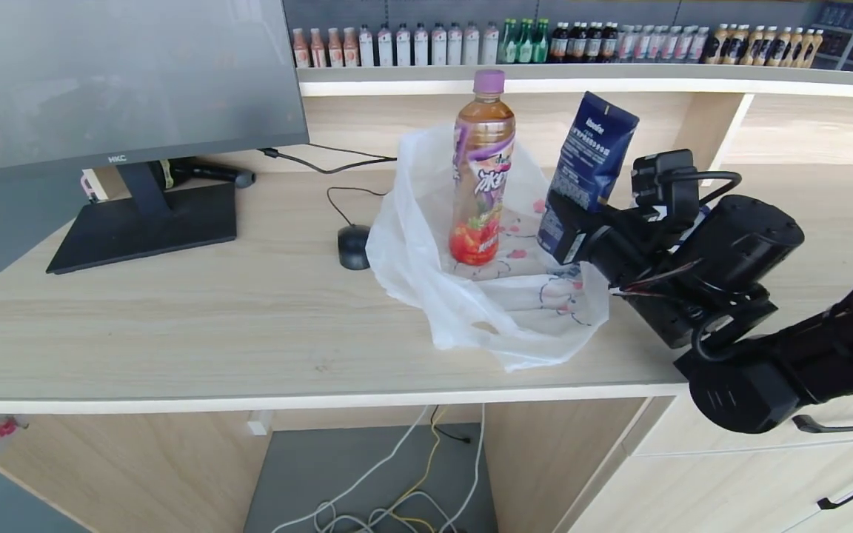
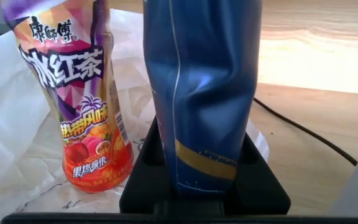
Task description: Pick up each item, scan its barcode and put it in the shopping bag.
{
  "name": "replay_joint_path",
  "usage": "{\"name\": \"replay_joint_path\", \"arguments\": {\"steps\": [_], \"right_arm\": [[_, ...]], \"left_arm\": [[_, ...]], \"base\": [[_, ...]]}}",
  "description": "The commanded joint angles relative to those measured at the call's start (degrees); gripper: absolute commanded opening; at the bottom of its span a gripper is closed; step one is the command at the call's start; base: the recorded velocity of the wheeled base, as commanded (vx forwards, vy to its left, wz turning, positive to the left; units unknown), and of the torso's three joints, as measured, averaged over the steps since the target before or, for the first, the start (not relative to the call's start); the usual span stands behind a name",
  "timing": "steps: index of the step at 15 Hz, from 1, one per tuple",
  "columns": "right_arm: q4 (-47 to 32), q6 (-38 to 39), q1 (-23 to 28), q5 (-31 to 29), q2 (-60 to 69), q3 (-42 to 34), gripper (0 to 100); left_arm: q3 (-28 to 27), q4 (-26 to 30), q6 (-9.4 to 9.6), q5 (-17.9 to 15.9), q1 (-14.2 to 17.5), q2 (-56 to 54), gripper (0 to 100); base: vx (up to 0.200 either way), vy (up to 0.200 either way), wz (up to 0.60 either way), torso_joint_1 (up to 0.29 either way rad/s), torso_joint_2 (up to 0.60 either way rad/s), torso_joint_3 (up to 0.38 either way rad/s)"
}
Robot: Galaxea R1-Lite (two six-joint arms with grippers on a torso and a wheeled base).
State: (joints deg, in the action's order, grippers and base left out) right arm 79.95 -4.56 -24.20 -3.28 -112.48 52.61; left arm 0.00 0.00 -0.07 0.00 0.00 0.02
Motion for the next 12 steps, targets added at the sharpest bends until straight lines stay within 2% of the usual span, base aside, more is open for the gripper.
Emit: {"name": "replay_joint_path", "arguments": {"steps": [1, 4, 12], "right_arm": [[0.0, 0.0, 0.4, 0.0, -2.5, 1.4, 0], [0.0, 0.0, 0.5, 0.0, -4.1, 3.5, 0], [0.0, -0.1, -0.9, -0.1, -5.3, 3.5, 0]], "left_arm": [[0.0, 0.0, -0.01, 0.0, 0.0, 0.0, 0], [0.0, 0.0, -0.01, 0.0, 0.0, 0.0, 0], [0.0, 0.0, -0.01, 0.0, 0.0, 0.0, 0]], "base": [[0.000, 0.000, 0.00, 0.000, 0.00, 0.000], [0.000, 0.000, 0.00, 0.000, 0.00, 0.000], [0.000, 0.000, 0.00, 0.000, 0.00, 0.000]]}}
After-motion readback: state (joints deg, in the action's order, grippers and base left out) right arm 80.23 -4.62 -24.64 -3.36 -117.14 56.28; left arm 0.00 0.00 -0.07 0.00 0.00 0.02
